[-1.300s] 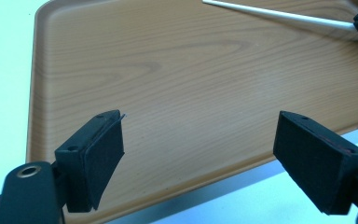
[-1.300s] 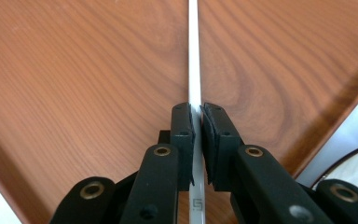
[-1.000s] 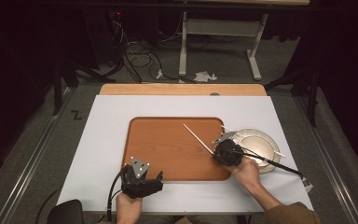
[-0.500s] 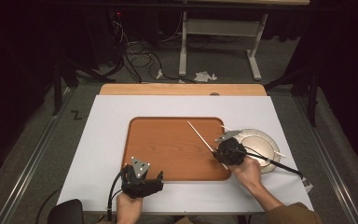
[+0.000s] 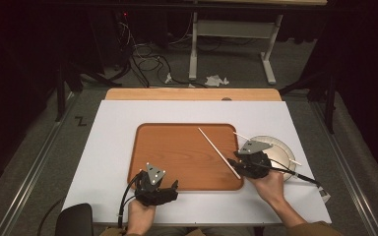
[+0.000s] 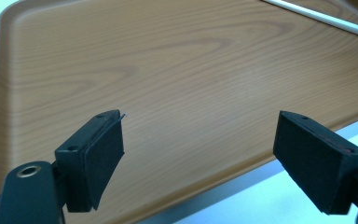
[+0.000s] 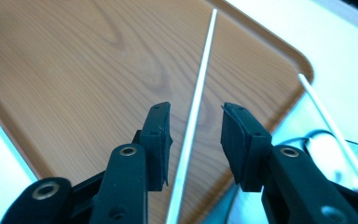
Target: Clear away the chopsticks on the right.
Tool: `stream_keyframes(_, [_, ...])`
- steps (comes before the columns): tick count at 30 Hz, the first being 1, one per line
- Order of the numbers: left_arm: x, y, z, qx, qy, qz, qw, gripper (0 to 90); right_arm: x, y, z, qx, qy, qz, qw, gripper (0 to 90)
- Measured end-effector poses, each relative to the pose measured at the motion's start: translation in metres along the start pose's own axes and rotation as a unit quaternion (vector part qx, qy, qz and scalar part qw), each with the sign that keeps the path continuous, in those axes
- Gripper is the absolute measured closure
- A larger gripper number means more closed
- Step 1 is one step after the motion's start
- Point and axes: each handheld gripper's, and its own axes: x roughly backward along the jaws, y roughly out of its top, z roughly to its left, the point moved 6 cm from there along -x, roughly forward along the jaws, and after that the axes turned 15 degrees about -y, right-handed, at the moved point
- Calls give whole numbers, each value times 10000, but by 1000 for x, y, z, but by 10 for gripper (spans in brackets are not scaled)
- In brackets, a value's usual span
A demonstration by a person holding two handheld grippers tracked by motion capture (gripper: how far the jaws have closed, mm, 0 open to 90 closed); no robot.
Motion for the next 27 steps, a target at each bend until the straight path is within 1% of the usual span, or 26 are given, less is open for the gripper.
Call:
stream_keyframes(2, [-2,2,-1,-33,-47,2,10000,164,4,-2,-2,23,-72,-18,10000,632])
stream_keyframes(5, [-4,3,-2,-62,-78,2,10000,164,8,-3,-4,5,-120,-48,9999,633])
stream_keyframes(6, [-6,5,-3,-82,-114,15,9999,164,13,-5,-6,-50,-125,-63,9999,636])
stream_keyframes(7, [-6,5,-3,-82,-114,15,9999,164,13,-5,-6,-50,-125,-63,9999,636])
stream_keyframes(8, [-9,6,-5,-120,-163,35,9998,164,16,-7,-9,-97,-124,-68,9999,641])
stream_keyframes(9, [-9,6,-5,-120,-163,35,9998,164,19,-9,-10,-157,-147,-37,9998,643])
stream_keyframes(10, [-12,7,-7,-170,-216,64,9996,164,21,-10,-12,-183,-151,-80,9997,646])
stream_keyframes(11, [-13,8,-8,-186,-235,78,9995,164,24,-11,-13,-201,-178,-76,9996,646])
stream_keyframes(12, [-14,9,-9,-208,-265,88,9994,164,27,-12,-15,-212,-203,-128,9995,646])
stream_keyframes(13, [-14,9,-9,-208,-265,88,9994,164,27,-12,-15,-212,-203,-128,9995,646])
stream_keyframes(15, [-16,10,-10,-245,-301,83,9992,164,36,-15,-19,-295,-262,-152,9991,646])
stream_keyframes(17, [-18,12,-11,-282,-340,100,9990,164,39,-16,-21,-326,-293,-184,9989,645])
stream_keyframes(18, [-20,13,-13,-315,-382,100,9987,164,44,-19,-24,-384,-358,-189,9984,644])
stream_keyframes(20, [-21,14,-14,-343,-417,120,9985,164,45,-20,-26,-363,-376,-187,9985,644])
stream_keyframes(22, [-23,16,-15,-369,-439,120,9983,164,51,-24,-30,-460,-445,-199,9978,644])
stream_keyframes(23, [-25,17,-16,-387,-487,128,9980,164,55,-28,-35,-555,-502,-197,9970,645])
stream_keyframes(24, [-26,17,-17,-392,-493,125,9979,164,57,-29,-38,-593,-521,-215,9966,645])
stream_keyframes(25, [-26,17,-17,-392,-493,125,9979,164,57,-29,-38,-593,-521,-215,9966,645])
stream_keyframes(26, [-26,18,-18,-419,-522,140,9977,164,61,-32,-43,-623,-608,-205,9960,646])
stream_keyframes(27, [-26,18,-18,-419,-522,140,9977,164,61,-32,-43,-623,-608,-205,9960,646])
